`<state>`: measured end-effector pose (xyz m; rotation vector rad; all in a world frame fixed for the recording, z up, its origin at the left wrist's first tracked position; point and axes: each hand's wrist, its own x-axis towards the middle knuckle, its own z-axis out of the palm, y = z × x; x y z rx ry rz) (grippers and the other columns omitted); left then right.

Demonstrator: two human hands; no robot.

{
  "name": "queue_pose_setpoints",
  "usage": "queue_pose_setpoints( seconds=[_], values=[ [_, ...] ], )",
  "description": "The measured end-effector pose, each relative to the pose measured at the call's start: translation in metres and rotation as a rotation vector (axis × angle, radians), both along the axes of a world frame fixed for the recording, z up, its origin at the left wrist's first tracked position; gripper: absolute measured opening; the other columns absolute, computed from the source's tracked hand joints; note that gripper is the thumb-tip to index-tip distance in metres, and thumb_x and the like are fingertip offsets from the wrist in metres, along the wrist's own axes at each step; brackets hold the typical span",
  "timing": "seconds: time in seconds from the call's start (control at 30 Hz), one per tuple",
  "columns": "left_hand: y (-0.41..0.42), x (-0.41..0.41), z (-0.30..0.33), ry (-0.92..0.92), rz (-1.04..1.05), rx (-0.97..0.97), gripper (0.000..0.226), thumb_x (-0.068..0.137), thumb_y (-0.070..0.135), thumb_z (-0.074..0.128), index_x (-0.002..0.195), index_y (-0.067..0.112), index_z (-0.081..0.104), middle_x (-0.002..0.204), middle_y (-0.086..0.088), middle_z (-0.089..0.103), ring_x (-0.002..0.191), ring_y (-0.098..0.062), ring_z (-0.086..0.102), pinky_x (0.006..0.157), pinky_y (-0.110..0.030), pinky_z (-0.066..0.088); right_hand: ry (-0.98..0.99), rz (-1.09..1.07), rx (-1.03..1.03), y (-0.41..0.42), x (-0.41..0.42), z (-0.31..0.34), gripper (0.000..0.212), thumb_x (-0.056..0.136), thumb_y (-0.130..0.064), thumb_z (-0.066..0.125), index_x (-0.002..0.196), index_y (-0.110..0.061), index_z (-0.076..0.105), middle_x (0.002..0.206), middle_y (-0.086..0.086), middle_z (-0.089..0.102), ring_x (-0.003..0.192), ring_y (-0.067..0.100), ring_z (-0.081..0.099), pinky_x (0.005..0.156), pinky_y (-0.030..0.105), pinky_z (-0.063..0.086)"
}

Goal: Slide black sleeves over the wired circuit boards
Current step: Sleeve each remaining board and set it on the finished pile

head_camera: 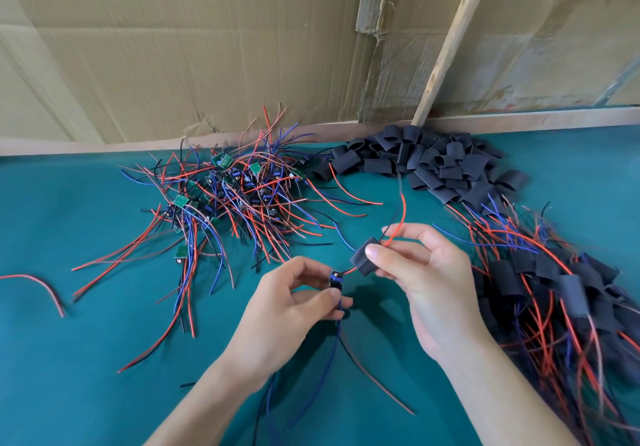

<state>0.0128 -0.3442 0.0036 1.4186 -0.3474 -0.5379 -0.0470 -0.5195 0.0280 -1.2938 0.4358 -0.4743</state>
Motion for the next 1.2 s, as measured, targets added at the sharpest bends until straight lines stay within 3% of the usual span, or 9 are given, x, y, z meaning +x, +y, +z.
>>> queue_pose_setpoints(
  seconds=[0.13,0.27,0.37,0.57,0.7,0.83,0.93,1.03,1.2],
  values=[
    [0.000,-0.001,0.000,-0.069,-0.013,0.021,0.024,0.087,-0.002,0.075,0.090,0.021,0.071,0.088,-0.002,0.071,0.081,-0.031,0.076,0.071,-0.028,0.059,0.043,0.042,-0.053,0.010,0.001,-0.006,0.029,0.080,-0.003,0.084,0.102,-0.009,0.067,0.080,0.011,0.078,0.072,0.020,0.072,0.066,0.021,0.055],
    [0.000,0.000,0.002,-0.181,0.044,0.153,0.036,0.079,-0.003,0.083,0.087,0.029,0.068,0.081,0.000,0.071,0.062,-0.021,0.069,0.062,-0.026,0.055,0.082,0.045,-0.067,0.009,0.001,-0.007,0.027,0.079,-0.008,0.087,0.100,-0.013,0.070,0.080,0.011,0.078,0.069,0.021,0.070,0.069,0.029,0.057],
    [-0.001,-0.001,0.002,-0.252,0.064,0.224,0.038,0.076,-0.001,0.085,0.086,0.031,0.066,0.082,0.001,0.072,0.064,-0.019,0.068,0.062,-0.029,0.057,0.101,0.064,-0.052,0.009,0.001,-0.007,0.028,0.075,-0.012,0.089,0.097,-0.014,0.071,0.078,0.011,0.077,0.068,0.020,0.068,0.070,0.032,0.058],
    [0.000,-0.003,0.005,-0.377,0.074,0.306,0.042,0.074,-0.001,0.085,0.084,0.030,0.060,0.078,0.007,0.070,0.061,-0.013,0.064,0.059,-0.020,0.053,0.108,0.109,0.037,0.008,0.001,-0.005,0.026,0.075,-0.008,0.089,0.095,-0.009,0.072,0.073,0.009,0.074,0.065,0.017,0.067,0.061,0.024,0.055],
    [0.000,-0.003,0.004,-0.408,0.068,0.309,0.043,0.073,-0.003,0.084,0.090,0.027,0.058,0.078,0.009,0.069,0.060,-0.014,0.063,0.059,-0.022,0.053,0.143,0.103,-0.145,0.013,0.000,-0.004,0.032,0.066,-0.027,0.087,0.092,-0.016,0.073,0.070,0.006,0.073,0.061,0.017,0.067,0.063,0.031,0.056],
    [0.001,-0.002,0.003,-0.425,0.088,0.313,0.048,0.073,-0.002,0.084,0.090,0.034,0.056,0.079,0.009,0.070,0.062,-0.016,0.065,0.058,-0.020,0.052,0.141,0.106,-0.284,0.013,0.000,-0.004,0.027,0.066,-0.032,0.086,0.087,-0.021,0.073,0.071,0.004,0.075,0.059,0.016,0.066,0.060,0.025,0.055],
    [0.001,-0.002,0.002,-0.431,0.111,0.326,0.044,0.072,0.001,0.083,0.089,0.033,0.057,0.079,0.009,0.070,0.063,-0.015,0.066,0.059,-0.021,0.052,0.152,0.146,-0.350,0.015,-0.001,-0.004,0.021,0.066,-0.032,0.085,0.082,-0.022,0.076,0.072,0.002,0.076,0.063,0.016,0.070,0.059,0.026,0.057],
    [0.001,-0.002,0.003,-0.443,0.121,0.330,0.034,0.069,0.012,0.079,0.088,0.033,0.060,0.080,0.008,0.071,0.067,-0.016,0.068,0.063,-0.031,0.056,0.168,0.161,-0.358,0.018,-0.002,-0.005,0.020,0.066,-0.034,0.085,0.081,-0.021,0.078,0.073,0.003,0.076,0.062,0.018,0.070,0.058,0.027,0.056],
    [0.001,-0.003,0.007,-0.458,0.045,0.293,0.015,0.074,0.031,0.072,0.087,0.033,0.066,0.084,0.008,0.076,0.075,-0.016,0.071,0.073,-0.043,0.058,0.158,0.195,-0.193,0.019,-0.003,-0.004,0.024,0.070,-0.030,0.086,0.079,-0.012,0.073,0.068,0.009,0.071,0.057,0.017,0.061,0.050,0.026,0.046]
  ],
)
